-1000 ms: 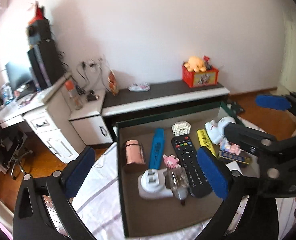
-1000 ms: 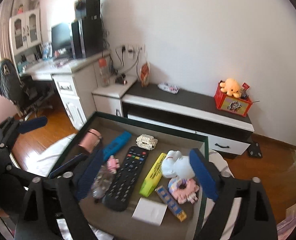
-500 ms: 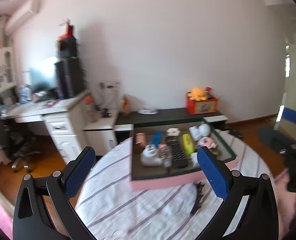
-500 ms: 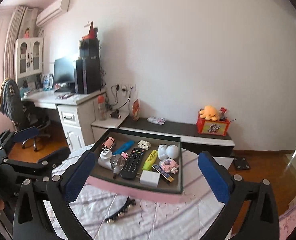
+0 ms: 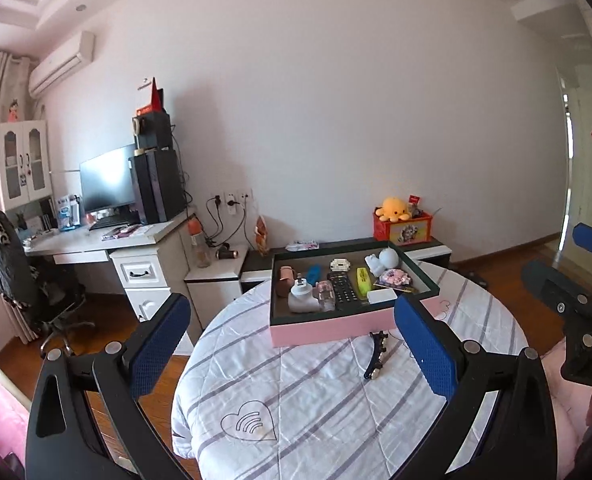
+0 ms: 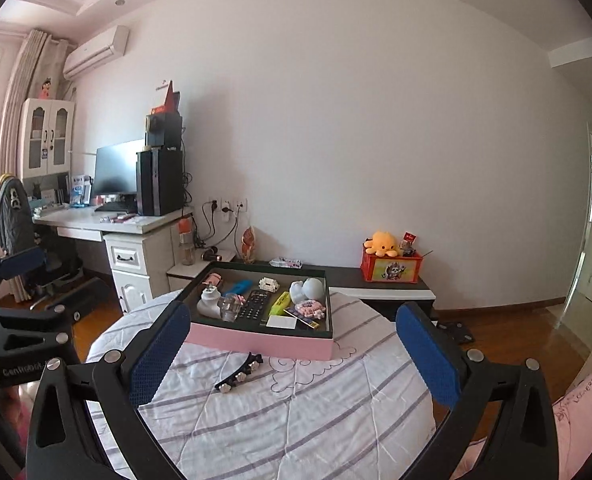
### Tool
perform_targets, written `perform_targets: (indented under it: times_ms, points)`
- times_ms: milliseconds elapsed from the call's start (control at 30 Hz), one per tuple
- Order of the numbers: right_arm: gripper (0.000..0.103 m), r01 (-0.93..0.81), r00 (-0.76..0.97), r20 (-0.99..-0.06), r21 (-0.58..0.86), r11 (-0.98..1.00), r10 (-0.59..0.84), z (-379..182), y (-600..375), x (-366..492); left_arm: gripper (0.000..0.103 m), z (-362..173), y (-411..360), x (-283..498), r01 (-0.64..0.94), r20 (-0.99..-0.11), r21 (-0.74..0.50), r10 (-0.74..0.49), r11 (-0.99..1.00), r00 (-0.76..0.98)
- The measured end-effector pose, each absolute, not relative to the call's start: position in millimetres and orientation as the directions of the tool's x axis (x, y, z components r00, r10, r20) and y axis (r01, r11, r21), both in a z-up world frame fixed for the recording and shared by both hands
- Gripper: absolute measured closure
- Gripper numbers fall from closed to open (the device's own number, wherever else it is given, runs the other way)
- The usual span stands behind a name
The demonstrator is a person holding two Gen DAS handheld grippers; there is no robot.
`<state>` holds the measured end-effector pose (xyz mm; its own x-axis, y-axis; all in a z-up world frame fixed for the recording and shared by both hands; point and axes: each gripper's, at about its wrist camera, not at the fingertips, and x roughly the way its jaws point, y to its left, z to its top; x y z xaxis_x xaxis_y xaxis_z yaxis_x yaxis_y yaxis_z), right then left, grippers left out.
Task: Organize rigid objects
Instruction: 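Withdraw both tools from the box back over the bed, then grasp the black flower hair-clip strip with the left tool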
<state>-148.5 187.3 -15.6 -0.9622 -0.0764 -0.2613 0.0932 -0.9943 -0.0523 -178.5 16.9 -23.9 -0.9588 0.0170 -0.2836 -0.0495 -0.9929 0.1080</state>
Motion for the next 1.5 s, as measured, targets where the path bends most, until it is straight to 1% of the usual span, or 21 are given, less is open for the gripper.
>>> perform_targets:
  times_ms: [133, 367, 667, 867, 1133, 1500]
  points:
    - [0.0, 0.083, -0.967, -0.249, -0.072, -0.994, -0.062, -12, 185, -138, 0.0, -21, 19, -171, -0.07, -0.286, 0.097, 0.039, -0.993, -0.958]
    - [0.0, 0.071, -0.97, -0.237, -0.077, -0.995, -0.051, -10, 189, -127, 0.0, -18, 21, -166, -0.058, -0.267, 0.097, 0.03, -0.994, -0.963]
    - [0.0, 0.057, -0.967, -0.253, -0.074, -0.996, -0.036, -14, 195, -132, 0.0, -22, 30, -172, -0.078, -0.286, 0.101, 0.046, -0.992, -0.957]
    - [0.0, 0.052, -0.96, -0.279, -0.063, -0.997, -0.032, -23, 203, -143, 0.0, -31, 36, -185, -0.088, -0.32, 0.103, 0.05, -0.991, -0.946]
    - [0.0, 0.033, -0.943, -0.333, -0.033, -0.999, -0.02, -45, 223, -171, 0.0, -60, 53, -223, -0.129, -0.424, 0.098, 0.076, -0.987, -0.903]
    - [0.0, 0.019, -0.891, -0.453, 0.0, -1.0, -0.017, -92, 250, -231, 0.0, -127, 87, -301, -0.192, -0.611, 0.072, 0.109, -0.979, -0.784]
